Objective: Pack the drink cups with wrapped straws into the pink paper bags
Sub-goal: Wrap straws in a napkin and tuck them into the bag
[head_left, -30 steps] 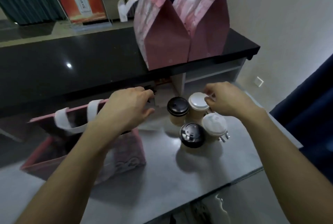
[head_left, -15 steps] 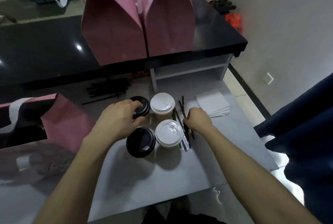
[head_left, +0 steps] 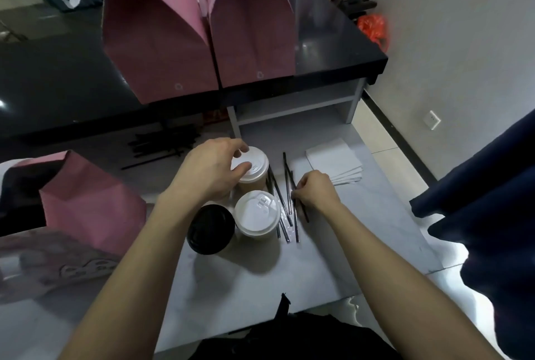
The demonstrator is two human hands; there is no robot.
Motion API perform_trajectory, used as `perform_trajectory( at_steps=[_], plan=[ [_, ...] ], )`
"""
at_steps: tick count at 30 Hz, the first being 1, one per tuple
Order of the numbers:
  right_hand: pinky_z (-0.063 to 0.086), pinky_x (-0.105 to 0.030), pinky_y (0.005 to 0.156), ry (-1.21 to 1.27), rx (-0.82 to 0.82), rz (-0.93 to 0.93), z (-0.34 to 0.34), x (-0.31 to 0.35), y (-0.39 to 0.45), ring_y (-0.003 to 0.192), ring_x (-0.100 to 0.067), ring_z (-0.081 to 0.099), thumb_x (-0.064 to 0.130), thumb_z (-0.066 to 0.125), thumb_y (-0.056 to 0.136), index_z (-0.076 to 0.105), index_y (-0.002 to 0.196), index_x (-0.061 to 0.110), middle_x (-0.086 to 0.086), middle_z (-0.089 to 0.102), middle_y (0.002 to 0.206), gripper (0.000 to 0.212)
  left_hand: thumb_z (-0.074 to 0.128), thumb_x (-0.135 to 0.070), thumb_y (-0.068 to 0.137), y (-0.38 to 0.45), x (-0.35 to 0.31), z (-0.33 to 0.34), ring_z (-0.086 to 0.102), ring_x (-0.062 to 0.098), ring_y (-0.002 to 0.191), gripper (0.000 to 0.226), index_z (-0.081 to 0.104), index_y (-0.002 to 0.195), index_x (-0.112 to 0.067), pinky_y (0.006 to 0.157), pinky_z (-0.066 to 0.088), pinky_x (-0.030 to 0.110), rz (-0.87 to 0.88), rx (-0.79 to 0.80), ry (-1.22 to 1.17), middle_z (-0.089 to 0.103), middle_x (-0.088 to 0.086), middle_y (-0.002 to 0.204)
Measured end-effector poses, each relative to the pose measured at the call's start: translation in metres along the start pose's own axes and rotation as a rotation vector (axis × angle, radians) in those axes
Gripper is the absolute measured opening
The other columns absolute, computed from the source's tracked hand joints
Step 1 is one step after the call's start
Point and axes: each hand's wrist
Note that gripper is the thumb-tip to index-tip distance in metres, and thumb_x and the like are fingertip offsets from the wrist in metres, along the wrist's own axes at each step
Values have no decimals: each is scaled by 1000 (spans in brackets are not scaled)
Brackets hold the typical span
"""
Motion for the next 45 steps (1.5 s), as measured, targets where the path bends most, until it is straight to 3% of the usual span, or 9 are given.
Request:
perform_trajectory(
  at_steps=[10, 16, 19, 24, 28, 31, 36, 39, 45],
  plan=[
    [63, -37, 71, 125, -76, 83, -15, -10, -1, 74, -26, 76, 25, 86, 81, 79, 74, 5, -9, 77, 71, 23, 69, -46, 103, 18, -4, 12, 68, 15, 111, 34, 71, 132, -29, 95, 58, 45, 46, -2, -33, 74, -13, 115],
    [47, -28, 57, 760, -124, -48, -63, -1, -17, 64, -18, 62, 13, 79, 87, 79, 70, 14, -3, 74, 68, 17, 72, -46, 103, 22, -37, 18, 74, 2, 89, 22, 83, 112, -29, 90, 62, 36, 23, 84, -361, 80, -16, 93],
    [48, -31, 69, 1006, -97, -169, -77, 18, -35, 74, -17, 66, 16, 78, 94, 78, 88, 15, -4, 73, 76, 6, 74, -46, 103, 23, -61, 23, 80, 6, 88, 25, 82, 112, -24, 91, 64, 41, -27, 256, -617, 84, -8, 93],
    [44, -30, 68, 1132, -78, -202, -82, 32, -48, 83, -21, 67, 21, 85, 94, 80, 100, 8, -8, 74, 87, 15, 80, -23, 100, 26, -70, 32, 71, 5, 59, 13, 82, 97, -11, 57, 54, 25, -70, 231, -710, 83, 2, 79],
    [44, -27, 64, 1183, -109, -139, -84, 24, -47, 67, -15, 62, 26, 91, 88, 81, 83, 16, -3, 69, 72, 15, 81, -30, 100, 25, -62, 35, 83, 17, 81, 13, 84, 98, -17, 78, 64, 39, -120, 207, -806, 84, 2, 87],
    [45, -26, 65, 1145, -66, -137, -82, 23, -47, 64, -13, 65, 31, 94, 84, 83, 76, 19, -4, 73, 73, 18, 82, -42, 97, 29, -60, 39, 83, 19, 90, 14, 88, 98, -28, 95, 65, 49, -134, 156, -774, 85, -3, 89],
    [44, -24, 62, 1095, -99, -205, -68, 25, -35, 63, -12, 54, 50, 88, 87, 86, 77, 18, -2, 76, 75, 33, 79, -22, 102, 33, -63, 42, 84, 23, 87, 14, 81, 102, -9, 74, 66, 34, -134, 191, -959, 85, 9, 91],
    [51, -23, 64, 861, -229, -240, -65, 3, -16, 62, -8, 61, 55, 72, 100, 87, 90, 21, 2, 79, 79, 40, 67, -11, 109, 36, -62, 47, 83, 36, 90, 14, 71, 102, 1, 80, 68, 48, -187, 121, -990, 82, 17, 93],
    [52, -42, 104, 37, -369, -141, -62, -57, 30, 123, -26, 59, 37, 85, 92, 82, 121, 17, -4, 68, 125, 35, 46, -5, 116, 43, -56, 45, 74, 18, 70, 13, 58, 122, -5, 63, 59, 30, -200, 114, -922, 82, 17, 96]
  ],
)
Point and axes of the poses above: each hand's wrist, its own y-axis towards the middle knuckle, its own z-axis out of the palm, x = y × z
